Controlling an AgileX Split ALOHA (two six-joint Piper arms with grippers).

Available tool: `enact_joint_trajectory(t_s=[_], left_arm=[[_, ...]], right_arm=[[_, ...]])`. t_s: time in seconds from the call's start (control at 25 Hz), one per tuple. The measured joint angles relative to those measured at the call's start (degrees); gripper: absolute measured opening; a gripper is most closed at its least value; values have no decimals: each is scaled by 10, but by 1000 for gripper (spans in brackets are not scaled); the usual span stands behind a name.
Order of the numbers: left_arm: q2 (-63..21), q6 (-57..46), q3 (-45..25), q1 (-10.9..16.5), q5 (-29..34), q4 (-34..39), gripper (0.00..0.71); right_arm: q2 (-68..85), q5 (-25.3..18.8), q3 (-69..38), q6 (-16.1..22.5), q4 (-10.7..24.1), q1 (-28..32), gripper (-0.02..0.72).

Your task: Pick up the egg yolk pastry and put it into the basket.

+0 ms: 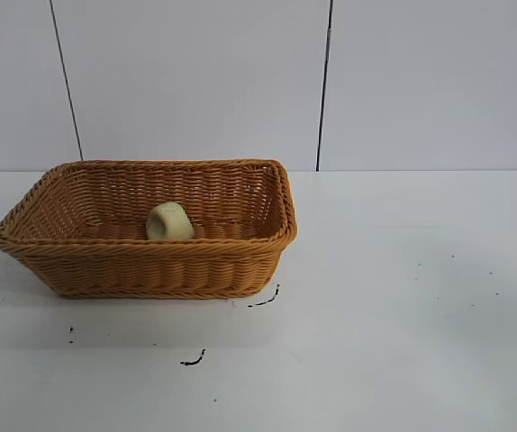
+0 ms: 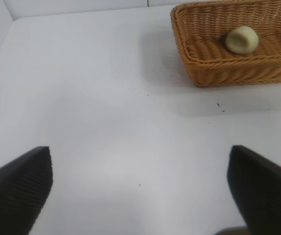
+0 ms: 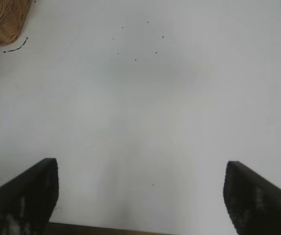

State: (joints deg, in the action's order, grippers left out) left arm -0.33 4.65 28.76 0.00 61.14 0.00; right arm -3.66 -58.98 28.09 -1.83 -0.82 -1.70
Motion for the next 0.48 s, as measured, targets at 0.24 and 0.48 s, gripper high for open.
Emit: enact_joint_trajectory(t_s=[0.24,0.48], left_arm=[[0,0,0,0,0,0,697],[0,0,0,0,0,0,697]], right_arm=[[39,1,0,0,0,0,645],[39,1,0,0,0,0,645]])
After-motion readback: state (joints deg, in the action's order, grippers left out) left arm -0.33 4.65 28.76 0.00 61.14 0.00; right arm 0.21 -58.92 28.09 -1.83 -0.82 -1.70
